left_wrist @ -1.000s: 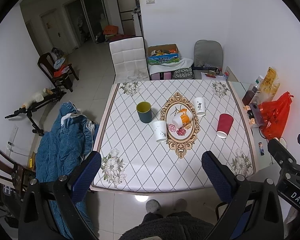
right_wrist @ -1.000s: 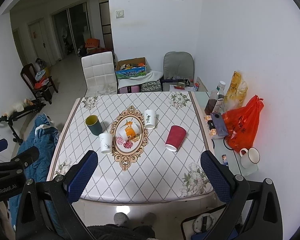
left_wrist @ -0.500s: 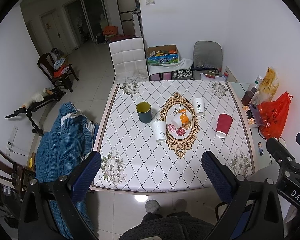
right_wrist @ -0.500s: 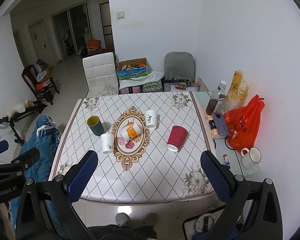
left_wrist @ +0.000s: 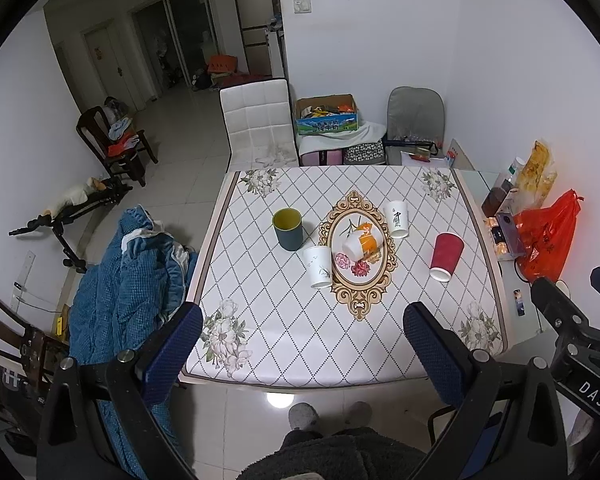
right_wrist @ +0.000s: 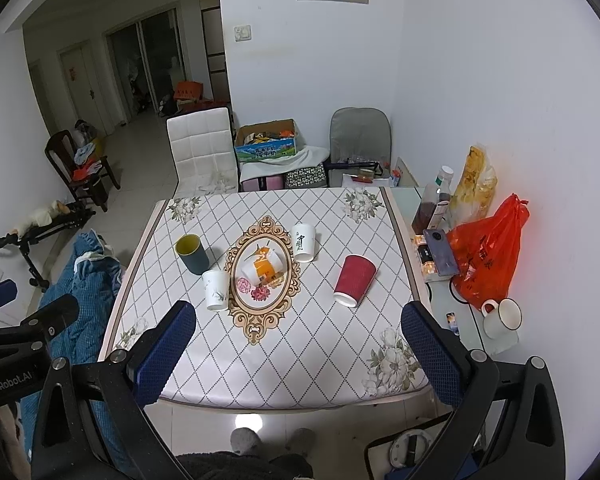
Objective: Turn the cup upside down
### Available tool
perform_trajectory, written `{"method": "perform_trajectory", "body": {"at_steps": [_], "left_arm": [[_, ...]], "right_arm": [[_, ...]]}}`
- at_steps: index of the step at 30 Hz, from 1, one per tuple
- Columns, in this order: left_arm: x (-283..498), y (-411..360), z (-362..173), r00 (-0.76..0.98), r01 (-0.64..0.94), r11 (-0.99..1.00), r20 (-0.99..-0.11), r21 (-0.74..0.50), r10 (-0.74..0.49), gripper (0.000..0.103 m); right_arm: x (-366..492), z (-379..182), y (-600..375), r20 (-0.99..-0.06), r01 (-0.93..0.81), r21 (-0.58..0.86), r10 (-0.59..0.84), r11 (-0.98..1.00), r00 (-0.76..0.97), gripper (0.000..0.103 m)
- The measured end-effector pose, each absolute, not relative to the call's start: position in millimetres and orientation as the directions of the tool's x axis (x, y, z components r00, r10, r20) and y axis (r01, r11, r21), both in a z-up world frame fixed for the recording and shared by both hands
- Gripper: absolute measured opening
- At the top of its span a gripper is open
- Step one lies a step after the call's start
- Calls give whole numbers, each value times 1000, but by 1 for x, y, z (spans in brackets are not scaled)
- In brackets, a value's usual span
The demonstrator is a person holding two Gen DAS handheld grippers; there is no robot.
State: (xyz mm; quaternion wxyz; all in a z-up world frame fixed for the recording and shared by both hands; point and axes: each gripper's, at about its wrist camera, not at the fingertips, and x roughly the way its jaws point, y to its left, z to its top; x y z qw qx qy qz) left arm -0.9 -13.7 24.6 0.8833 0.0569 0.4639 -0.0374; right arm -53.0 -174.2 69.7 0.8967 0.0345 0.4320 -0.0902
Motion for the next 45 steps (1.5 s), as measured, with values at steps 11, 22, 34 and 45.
{"method": "perform_trajectory", "body": {"at_steps": [11,22,34,45], "left_arm": [[1,-13,25,571,117,991,-821,66,-13,103],[4,-14,26,567,118,991,-823,59,-19,103],[26,-8,9,549,125,990,-835,62,-17,103],[81,0,-61,471,178,981,-882,78,-16,103]], "right_arm": [[-49,75,-176,-776,192,-10,-129,981,618,103],[-44,73,-173,-777,182,-3,-117,983,619,103],[-29,48,-165,-797,215,-10,-137,977,588,103],[12,-43,-172,-881,339,-76,-223,938,418,103]]}}
